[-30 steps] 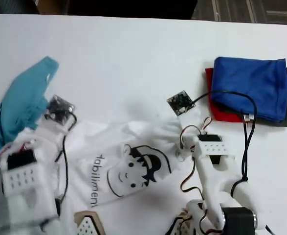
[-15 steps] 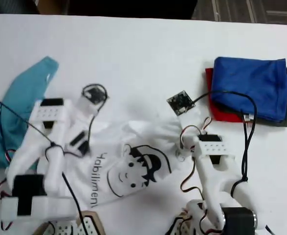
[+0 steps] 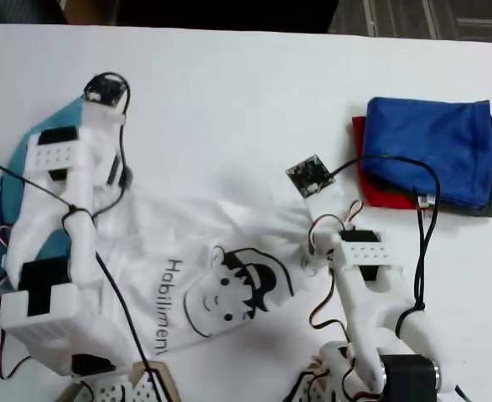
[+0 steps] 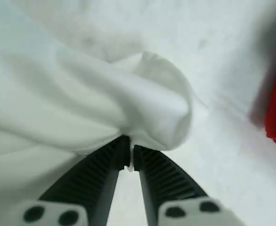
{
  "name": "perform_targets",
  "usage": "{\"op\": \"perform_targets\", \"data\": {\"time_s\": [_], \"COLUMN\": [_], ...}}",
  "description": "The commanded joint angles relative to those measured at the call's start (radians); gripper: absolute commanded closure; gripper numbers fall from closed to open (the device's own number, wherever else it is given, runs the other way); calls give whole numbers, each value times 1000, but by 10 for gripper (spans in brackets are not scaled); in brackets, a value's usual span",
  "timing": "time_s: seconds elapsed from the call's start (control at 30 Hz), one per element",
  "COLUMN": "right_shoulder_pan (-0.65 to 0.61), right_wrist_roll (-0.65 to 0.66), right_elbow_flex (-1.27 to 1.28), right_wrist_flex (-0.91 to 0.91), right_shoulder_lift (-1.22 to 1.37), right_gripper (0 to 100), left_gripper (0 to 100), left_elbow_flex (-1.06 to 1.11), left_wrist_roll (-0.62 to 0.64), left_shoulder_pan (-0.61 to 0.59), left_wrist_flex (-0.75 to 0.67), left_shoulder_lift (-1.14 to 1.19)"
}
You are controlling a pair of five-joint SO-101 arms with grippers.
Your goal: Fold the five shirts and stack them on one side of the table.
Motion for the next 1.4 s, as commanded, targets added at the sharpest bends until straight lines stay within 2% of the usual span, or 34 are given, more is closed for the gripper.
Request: {"op": "perform_targets", "data": {"time_s": [0.0,0.17,0.33,0.43,0.6,0.77,0.93,1.1,1.2,1.37], "right_shoulder_pan": [-5,-7,-7,-7,-7,-7,-7,-7,-7,-5], "right_wrist_roll": [-9,-9,-9,-9,-9,-9,-9,-9,-9,-9], "right_elbow_flex": [-6,-6,-6,-6,-6,-6,-6,-6,-6,-6], "right_wrist_flex": [-18,-18,-18,-18,-18,-18,-18,-18,-18,-18], "right_shoulder_lift": [5,5,7,7,7,7,7,7,7,7], "right_gripper": [978,978,978,978,978,978,978,978,978,978], "left_gripper": [775,775,775,775,775,775,793,987,978,974], "left_elbow_flex": [-101,-114,-107,-64,73,217,222,222,205,18], "left_wrist_roll": [-130,-437,-618,-628,-614,-525,-414,-417,-410,-407], "left_shoulder_pan": [37,87,80,63,77,109,109,109,106,109], "left_wrist_flex": [210,477,629,591,428,215,63,55,72,262], "left_shoulder_lift": [-37,-77,-104,-103,-103,-103,-109,-106,-112,-112]}}
